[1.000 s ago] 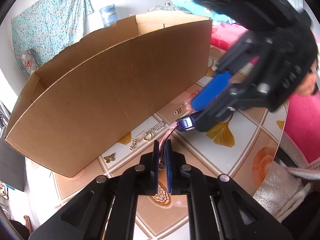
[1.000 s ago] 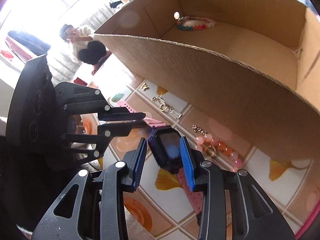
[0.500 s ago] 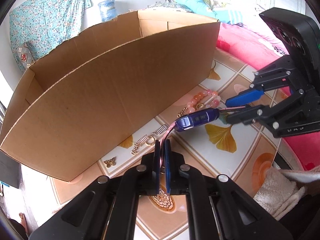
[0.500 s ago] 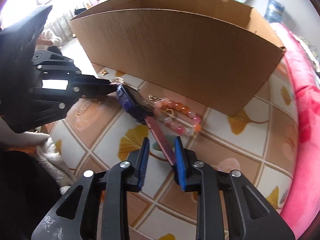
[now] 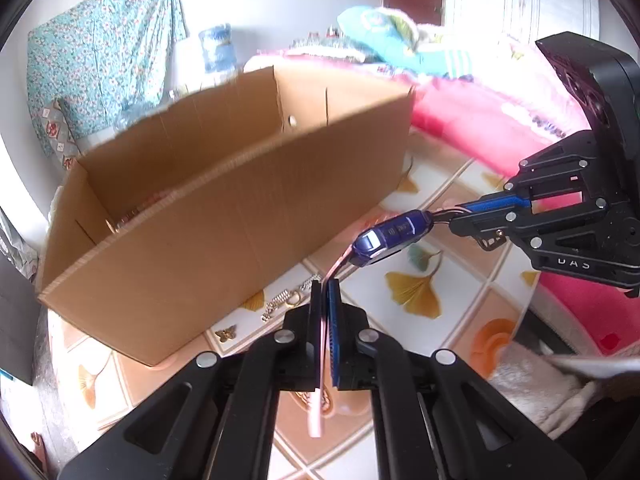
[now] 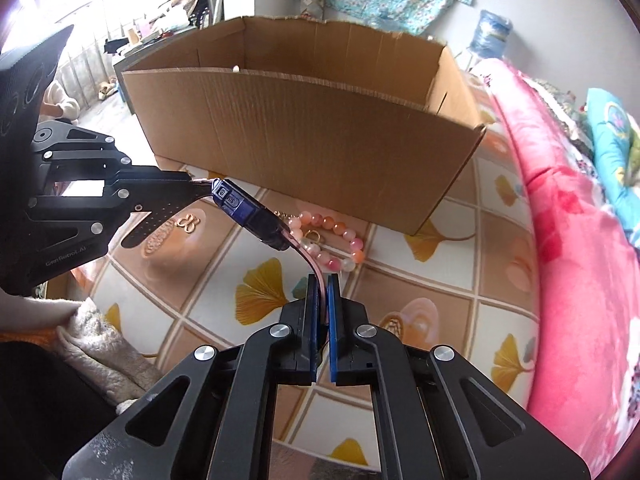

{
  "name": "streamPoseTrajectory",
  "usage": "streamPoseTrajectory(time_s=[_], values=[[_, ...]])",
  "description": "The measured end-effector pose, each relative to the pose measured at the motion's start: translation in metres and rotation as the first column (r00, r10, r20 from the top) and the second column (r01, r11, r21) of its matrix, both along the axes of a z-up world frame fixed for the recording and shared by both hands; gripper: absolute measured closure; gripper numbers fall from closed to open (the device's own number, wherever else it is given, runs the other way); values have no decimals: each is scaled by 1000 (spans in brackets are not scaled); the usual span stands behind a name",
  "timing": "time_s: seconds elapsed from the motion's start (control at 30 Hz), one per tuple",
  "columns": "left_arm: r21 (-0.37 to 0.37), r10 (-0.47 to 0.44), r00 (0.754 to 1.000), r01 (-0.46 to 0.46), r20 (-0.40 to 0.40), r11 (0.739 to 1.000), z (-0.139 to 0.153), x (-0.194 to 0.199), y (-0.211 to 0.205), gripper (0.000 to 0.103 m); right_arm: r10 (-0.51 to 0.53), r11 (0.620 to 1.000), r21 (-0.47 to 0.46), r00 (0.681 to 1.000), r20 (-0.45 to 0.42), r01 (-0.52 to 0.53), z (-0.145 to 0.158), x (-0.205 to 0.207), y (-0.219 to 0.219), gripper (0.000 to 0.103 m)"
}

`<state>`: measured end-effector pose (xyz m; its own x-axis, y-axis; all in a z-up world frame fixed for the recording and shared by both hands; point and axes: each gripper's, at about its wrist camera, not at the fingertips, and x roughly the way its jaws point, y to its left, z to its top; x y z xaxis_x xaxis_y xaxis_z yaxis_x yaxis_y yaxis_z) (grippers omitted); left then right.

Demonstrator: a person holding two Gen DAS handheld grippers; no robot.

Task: Organize jewelry
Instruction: 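Lift the smartwatch with both grippers and carry it over the box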

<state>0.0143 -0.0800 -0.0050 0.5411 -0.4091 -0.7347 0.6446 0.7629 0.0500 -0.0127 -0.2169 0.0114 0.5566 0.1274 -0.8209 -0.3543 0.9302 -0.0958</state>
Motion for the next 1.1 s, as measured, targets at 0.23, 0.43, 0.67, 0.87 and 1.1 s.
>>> streamPoseTrajectory(time_s=[0.23, 0.43, 0.67, 0.87, 1.1], values=[[-105, -13, 990, 28, 143, 994, 71, -5, 19, 100, -15, 1000, 14, 995, 94, 14, 74, 4, 11, 101], [-149, 10, 992, 10, 129, 989, 112, 43, 33, 100, 13, 996, 85, 999, -31, -11, 102, 75, 13, 101], [-140, 49, 981, -76, -190, 987, 94, 145, 34, 100, -6, 994, 103, 948, -318, 41, 62, 180, 22, 101], [-65, 105, 926, -138, -363, 988, 53, 203, 12, 100, -58, 998, -1, 917, -394, 63, 23, 235, 33, 101], [13, 174, 869, -190, -463, 982, 16, 247, 1, 99, -75, 996, -62, 936, -344, 57, 13, 273, 39, 98]])
